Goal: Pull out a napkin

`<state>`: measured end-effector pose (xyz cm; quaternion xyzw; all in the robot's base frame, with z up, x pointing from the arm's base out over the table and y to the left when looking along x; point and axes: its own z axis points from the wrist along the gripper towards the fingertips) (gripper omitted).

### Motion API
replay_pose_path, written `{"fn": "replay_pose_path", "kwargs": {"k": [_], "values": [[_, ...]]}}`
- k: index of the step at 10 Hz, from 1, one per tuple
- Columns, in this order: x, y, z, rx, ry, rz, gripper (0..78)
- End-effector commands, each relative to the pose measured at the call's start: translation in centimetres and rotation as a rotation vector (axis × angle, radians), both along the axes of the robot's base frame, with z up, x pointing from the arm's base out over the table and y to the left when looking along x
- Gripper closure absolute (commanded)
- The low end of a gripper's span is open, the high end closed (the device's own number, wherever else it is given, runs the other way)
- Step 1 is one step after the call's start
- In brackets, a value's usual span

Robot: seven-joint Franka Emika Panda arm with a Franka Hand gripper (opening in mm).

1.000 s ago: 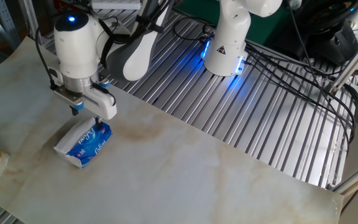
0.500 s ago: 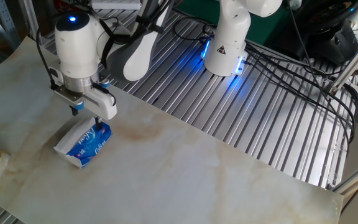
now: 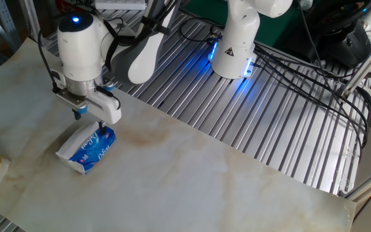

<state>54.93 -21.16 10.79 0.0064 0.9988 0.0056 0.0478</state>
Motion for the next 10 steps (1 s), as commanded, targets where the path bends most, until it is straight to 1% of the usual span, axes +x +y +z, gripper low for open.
{"fn": "replay_pose_path", "kwargs": {"k": [1, 10], "values": [[-0.17, 0.67, 0.58, -0.003, -0.004, -0.012, 0.1], [-0.10, 0.47, 0.47, -0.007, -0.005, 0.002, 0.1]]}}
